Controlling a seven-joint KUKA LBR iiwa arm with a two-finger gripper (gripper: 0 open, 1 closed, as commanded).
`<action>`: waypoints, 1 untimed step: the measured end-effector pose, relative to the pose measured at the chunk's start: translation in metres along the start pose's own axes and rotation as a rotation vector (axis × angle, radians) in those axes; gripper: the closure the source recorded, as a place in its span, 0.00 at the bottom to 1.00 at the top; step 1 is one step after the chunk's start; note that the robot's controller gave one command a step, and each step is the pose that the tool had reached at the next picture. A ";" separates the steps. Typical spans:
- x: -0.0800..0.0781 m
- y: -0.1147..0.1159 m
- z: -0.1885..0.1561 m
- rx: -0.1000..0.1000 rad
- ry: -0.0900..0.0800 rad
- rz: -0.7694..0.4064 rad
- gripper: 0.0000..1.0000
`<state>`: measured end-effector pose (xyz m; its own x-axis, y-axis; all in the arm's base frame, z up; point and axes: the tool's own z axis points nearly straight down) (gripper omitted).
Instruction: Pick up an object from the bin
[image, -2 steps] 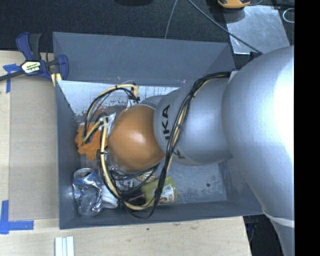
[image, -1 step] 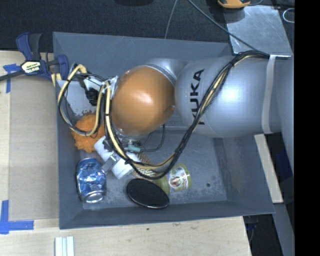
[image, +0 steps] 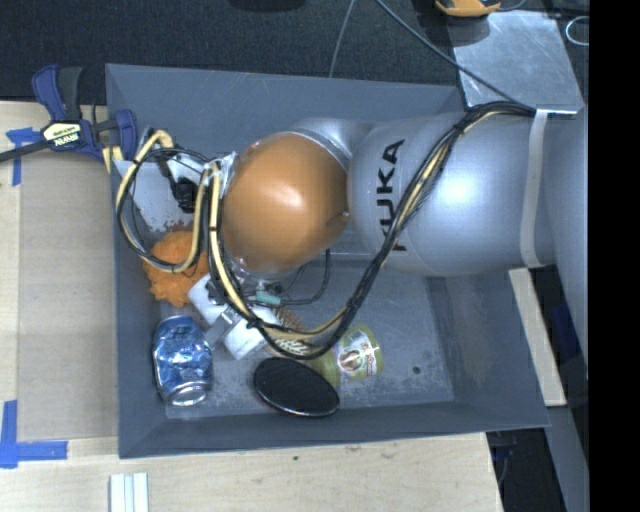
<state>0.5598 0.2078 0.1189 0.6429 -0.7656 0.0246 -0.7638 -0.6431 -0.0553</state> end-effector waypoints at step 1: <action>0.000 0.000 0.000 -0.003 0.000 0.000 1.00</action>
Offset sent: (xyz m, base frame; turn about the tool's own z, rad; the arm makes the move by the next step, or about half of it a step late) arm 0.0000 0.0000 0.0000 0.0000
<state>0.5597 0.2076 0.1188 0.6427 -0.7657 0.0249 -0.7641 -0.6430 -0.0522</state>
